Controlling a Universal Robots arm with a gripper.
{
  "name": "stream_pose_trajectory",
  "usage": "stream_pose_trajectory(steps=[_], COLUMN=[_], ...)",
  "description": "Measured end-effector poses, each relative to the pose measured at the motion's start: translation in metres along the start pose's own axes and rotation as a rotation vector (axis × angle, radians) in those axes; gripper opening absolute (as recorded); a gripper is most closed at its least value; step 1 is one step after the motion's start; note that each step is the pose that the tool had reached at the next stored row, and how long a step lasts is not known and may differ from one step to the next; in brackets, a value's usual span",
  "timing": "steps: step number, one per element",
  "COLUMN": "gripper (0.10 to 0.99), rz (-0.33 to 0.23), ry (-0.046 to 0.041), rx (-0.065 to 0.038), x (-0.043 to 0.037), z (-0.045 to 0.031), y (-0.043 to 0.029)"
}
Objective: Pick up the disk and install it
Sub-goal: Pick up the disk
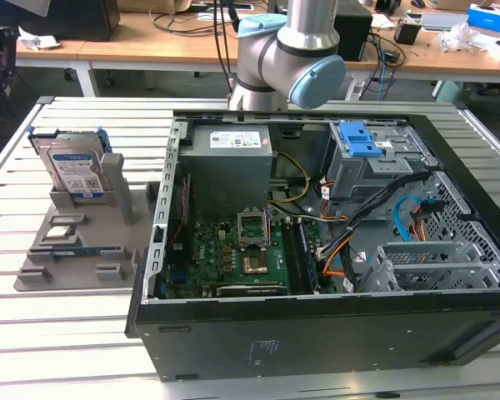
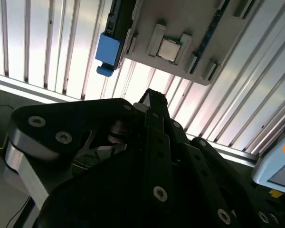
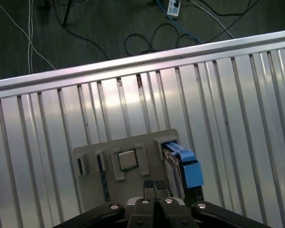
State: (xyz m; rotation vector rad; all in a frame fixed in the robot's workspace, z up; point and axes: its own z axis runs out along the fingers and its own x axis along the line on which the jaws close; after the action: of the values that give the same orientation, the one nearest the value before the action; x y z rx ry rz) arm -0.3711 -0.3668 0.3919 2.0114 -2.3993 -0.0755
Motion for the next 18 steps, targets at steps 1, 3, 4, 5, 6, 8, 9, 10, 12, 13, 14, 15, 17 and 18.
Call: stream_pose_trajectory(steps=[1, 3, 4, 5, 6, 8, 9, 10, 12, 13, 14, 15, 17, 18], gripper=[0.106, 0.106, 0.106, 0.106, 0.106, 0.106, 0.106, 0.106, 0.106, 0.106, 0.106, 0.106, 0.106, 0.106], rz=[-0.012, -0.033, -0.043, -0.052, -0.059, -0.080, -0.090, -0.103, -0.127, -0.133, -0.139, -0.150, -0.162, -0.169], ry=[0.0005, 0.0014, 0.0019, 0.0022, 0.0026, 0.0034, 0.0039, 0.0044, 0.0055, 0.0057, 0.0060, 0.0065, 0.0070, 0.0073], rx=[0.000, -0.001, -0.001, -0.001, -0.001, -0.002, -0.002, -0.002, -0.003, -0.003, -0.003, -0.003, -0.004, -0.004], x=[0.0000, 0.0000, 0.0000, 0.0000, 0.0000, 0.0000, 0.0000, 0.0000, 0.0000, 0.0000, 0.0000, 0.0000, 0.0000, 0.0000], z=[0.0000, 0.0000, 0.0000, 0.0000, 0.0000, 0.0000, 0.0000, 0.0000, 0.0000, 0.0000, 0.0000, 0.0000, 0.0000, 0.0000], y=[0.0000, 0.0000, 0.0000, 0.0000, 0.0000, 0.0000, 0.0000, 0.0000, 0.0000, 0.0000, 0.0000, 0.0000, 0.0000, 0.0000])
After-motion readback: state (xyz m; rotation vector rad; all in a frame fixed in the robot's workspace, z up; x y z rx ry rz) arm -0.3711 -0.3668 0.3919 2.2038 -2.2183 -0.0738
